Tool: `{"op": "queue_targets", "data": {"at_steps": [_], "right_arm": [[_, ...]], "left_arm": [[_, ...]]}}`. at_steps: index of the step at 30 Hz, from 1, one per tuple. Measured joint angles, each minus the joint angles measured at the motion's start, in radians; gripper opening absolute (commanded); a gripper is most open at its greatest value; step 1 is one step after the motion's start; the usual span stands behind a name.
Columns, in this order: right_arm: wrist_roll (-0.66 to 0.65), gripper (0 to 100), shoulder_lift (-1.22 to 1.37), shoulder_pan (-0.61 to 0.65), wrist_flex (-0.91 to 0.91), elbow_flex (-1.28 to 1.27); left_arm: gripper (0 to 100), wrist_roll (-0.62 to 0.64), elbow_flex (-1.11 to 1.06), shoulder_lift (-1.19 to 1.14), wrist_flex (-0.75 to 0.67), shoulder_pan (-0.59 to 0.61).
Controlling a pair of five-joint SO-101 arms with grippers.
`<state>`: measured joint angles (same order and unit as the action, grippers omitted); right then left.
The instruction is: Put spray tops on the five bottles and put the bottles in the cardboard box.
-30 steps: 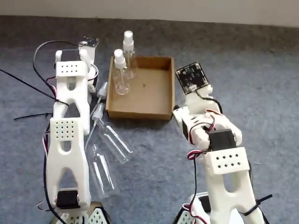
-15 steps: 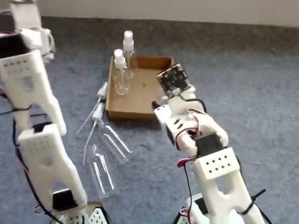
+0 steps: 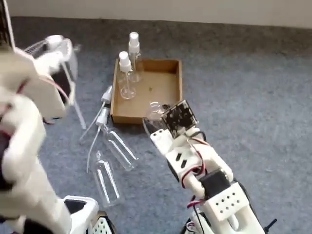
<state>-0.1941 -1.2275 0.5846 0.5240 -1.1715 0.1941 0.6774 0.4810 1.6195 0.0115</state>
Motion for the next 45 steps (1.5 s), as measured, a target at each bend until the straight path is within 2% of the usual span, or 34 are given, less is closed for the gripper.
{"op": "queue_targets", "data": {"at_steps": [7, 12, 15, 25, 45], "right_arm": [[0.0, 0.4, -0.12, 0.038, -0.003, -0.072], [0.0, 0.4, -0.244, 0.041, -0.041, -0.16], [0.0, 0.4, -0.33, 0.043, -0.075, -0.236], [0.0, 0.4, -0.407, 0.041, -0.086, -0.305], [0.0, 0.4, -0.41, 0.043, -0.086, -0.305]], "left_arm": [[0, 0.049, -0.322, 0.112, -0.334, -0.253], [0, 0.049, -0.465, 0.12, -0.531, -0.331], [0, 0.049, -0.512, 0.12, -0.601, -0.376], [0, 0.049, -0.54, 0.121, -0.635, -0.396], [0, 0.049, -0.867, 0.12, -0.641, -0.399]]}}
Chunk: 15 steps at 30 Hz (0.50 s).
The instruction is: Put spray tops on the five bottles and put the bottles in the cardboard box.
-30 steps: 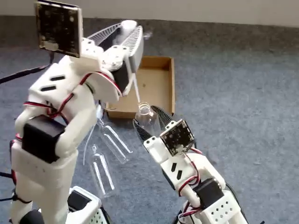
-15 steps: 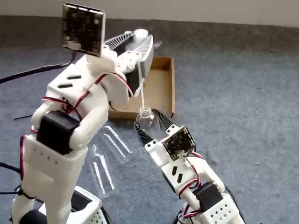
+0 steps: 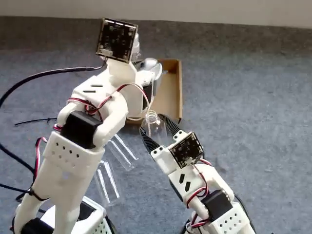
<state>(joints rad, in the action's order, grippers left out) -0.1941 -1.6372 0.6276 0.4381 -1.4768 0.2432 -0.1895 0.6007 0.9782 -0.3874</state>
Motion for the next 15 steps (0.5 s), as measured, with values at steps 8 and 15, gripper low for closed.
{"op": "queue_targets", "data": {"at_steps": [8, 15], "right_arm": [[0.0, 0.4, 0.0, 0.003, -0.044, -0.002], [0.02, 0.4, 0.0, 0.005, -0.051, -0.002]], "left_arm": [[0, -0.032, -0.184, 0.064, -0.005, -0.009], [8, -0.212, -0.428, 0.339, -0.017, -0.078]]}}
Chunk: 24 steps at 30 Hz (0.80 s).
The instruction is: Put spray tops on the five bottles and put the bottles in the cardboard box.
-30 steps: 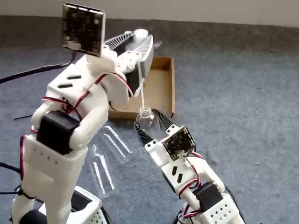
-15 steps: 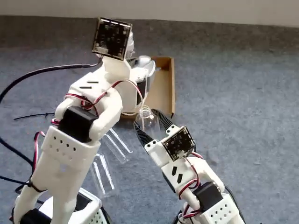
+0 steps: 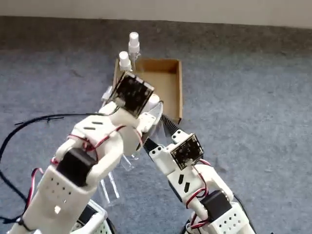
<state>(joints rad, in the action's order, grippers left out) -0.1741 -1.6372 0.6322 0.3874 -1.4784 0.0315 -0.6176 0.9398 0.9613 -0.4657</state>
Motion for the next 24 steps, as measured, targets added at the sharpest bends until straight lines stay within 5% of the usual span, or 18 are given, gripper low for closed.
{"op": "queue_targets", "data": {"at_steps": [12, 24], "right_arm": [[0.038, 0.4, 0.0, -0.029, 0.0, 0.002], [0.038, 0.4, 0.0, -0.029, -0.003, 0.002]], "left_arm": [[13, -0.038, -0.074, 0.141, 0.005, 0.092], [13, -0.038, 0.221, 0.032, 0.005, 0.12]]}}
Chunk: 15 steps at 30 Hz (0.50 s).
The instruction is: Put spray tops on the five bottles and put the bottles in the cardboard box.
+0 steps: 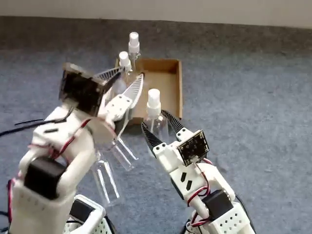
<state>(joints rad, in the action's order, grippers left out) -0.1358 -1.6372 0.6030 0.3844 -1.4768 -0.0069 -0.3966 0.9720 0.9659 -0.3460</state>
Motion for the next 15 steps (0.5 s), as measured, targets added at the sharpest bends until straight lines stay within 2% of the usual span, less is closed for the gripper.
{"op": "queue_targets", "data": {"at_steps": [6, 15], "right_arm": [[0.0, 0.4, 0.0, 0.0, 0.0, 0.0], [0.0, 0.4, 0.0, 0.0, 0.002, -0.002]], "left_arm": [[13, 0.0, 0.049, -0.192, 0.008, -0.006], [13, -0.068, -0.072, -0.123, 0.074, 0.0]]}}
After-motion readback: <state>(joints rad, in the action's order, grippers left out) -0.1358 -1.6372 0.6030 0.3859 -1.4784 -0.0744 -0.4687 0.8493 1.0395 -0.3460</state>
